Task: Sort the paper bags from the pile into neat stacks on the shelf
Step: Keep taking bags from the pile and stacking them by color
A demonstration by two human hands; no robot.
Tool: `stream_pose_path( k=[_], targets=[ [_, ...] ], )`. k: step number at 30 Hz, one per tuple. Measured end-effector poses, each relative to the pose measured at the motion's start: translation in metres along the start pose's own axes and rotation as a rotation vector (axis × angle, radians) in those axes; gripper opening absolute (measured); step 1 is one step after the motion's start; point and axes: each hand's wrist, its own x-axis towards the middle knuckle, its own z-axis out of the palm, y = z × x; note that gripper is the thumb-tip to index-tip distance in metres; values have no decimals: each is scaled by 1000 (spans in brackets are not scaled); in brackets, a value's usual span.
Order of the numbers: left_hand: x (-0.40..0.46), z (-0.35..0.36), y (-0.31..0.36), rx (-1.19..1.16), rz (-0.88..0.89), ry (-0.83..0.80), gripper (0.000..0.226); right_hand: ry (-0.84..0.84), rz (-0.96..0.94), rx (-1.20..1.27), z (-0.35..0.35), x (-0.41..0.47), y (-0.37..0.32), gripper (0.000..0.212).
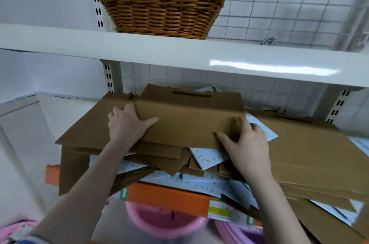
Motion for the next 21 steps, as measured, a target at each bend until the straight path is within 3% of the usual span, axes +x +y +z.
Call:
stream_pose_path(
  k=[4, 9, 14, 21],
  targets=[
    [0, -6, -9, -157, -18, -8, 77, 60, 91, 138, -11, -1, -5, 79],
    [-17, -14, -16, -370, 15, 34, 72, 47, 206, 90, -12, -10, -6, 58],
    [-38, -20, -23, -384, 28, 109, 69, 82, 190, 11, -12, -33, -7, 54],
    [-65, -21, -23, -276, 87, 61, 68, 188, 161, -9, -23, -76, 10, 72]
  ],
)
